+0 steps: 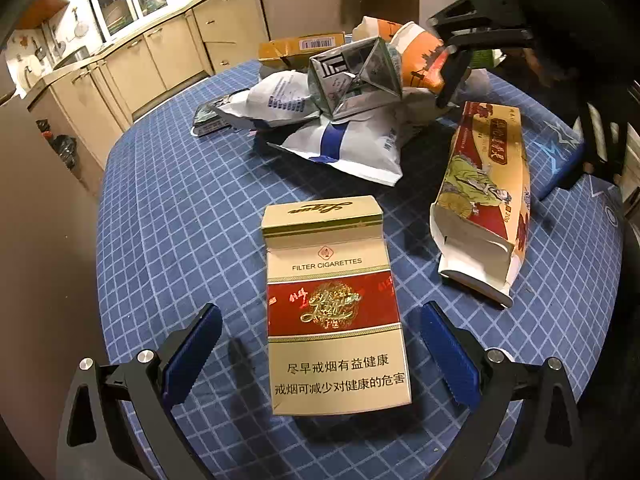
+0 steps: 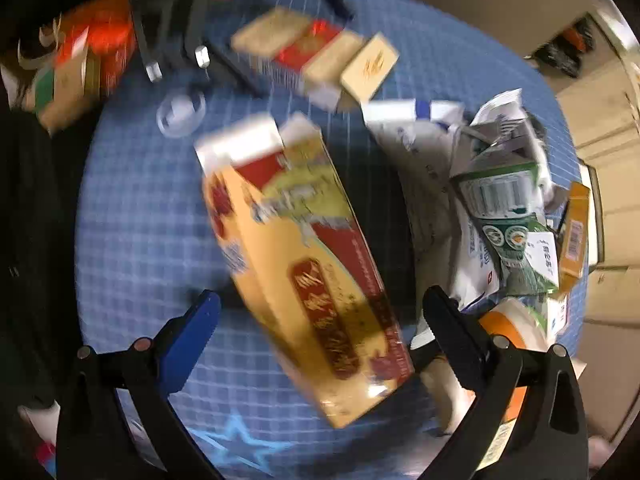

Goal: Collect trash
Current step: 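Grasp the red-white cigarette pack with left tool while right tool grasps yellow medicine box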

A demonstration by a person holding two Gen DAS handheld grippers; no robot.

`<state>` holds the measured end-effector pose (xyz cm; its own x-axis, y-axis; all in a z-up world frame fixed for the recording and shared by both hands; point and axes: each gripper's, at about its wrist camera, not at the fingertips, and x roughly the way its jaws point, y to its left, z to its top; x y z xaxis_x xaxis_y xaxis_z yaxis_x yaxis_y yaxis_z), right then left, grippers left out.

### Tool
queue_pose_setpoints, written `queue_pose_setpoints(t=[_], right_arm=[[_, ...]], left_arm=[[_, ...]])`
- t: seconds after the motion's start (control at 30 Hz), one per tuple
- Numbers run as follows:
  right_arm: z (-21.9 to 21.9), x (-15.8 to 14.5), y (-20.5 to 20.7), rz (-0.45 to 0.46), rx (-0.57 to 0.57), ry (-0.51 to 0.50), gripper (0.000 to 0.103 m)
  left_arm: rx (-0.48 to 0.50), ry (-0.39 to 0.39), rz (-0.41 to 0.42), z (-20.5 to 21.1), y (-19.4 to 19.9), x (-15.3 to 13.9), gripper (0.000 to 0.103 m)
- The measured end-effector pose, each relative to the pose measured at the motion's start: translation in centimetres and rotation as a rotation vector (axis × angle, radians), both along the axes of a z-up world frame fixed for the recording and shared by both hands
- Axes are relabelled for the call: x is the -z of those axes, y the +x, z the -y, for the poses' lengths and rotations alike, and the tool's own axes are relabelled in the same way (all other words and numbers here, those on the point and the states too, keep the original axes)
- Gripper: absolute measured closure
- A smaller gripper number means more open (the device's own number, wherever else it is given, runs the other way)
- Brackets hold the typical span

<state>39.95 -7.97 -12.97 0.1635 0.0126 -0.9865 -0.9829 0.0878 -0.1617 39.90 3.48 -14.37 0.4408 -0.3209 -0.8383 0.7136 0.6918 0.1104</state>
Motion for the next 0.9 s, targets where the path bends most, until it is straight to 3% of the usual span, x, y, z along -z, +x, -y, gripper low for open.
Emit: queue_pose_setpoints(t=[0.07,0.27,0.4,0.53,0.6,0.67,0.73,0.9], right_arm=[[0.0,0.2,0.5,0.001,-0.025,-0.012,0.006],[0.6,0.1,-0.5,0.046,-0.126,0.011,0.030],[0.2,0.0,-2.2,0.069,-0.195,-0.009,0.030],[0.0,-0.1,-0.5,0.012,-0.142,0.004,0.030],[0.4,0.0,0.4,-0.034,-0.080,0.041,0.035],[1.5,-0.3,1.1,-0.029,-0.011,0.092,0.036],[2.2,-0.4,1.2,-0.016,0.060,0.143,0.036],[4.3,-1.5,-0.8,0.021,0.234,0.258,0.037]], left_arm=[[0.000,-0.013,-0.009,-0.3,0.0,-0.1,0.005],[0.009,-0.050,-0.022,-0.9,0.4,0.2,0.011],[0.003,-0.051,-0.018,-1.0,0.5,0.1,0.011],[-0.013,-0.059,-0.022,-1.1,0.5,0.1,0.011],[-0.020,-0.067,-0.021,-1.2,0.4,0.1,0.013],[-0.019,-0.091,-0.023,-1.5,0.3,0.3,0.022],[-0.023,-0.105,-0.004,-1.6,-0.3,0.2,0.043],[-0.054,-0.098,0.030,-1.6,-1.4,0.1,0.046]])
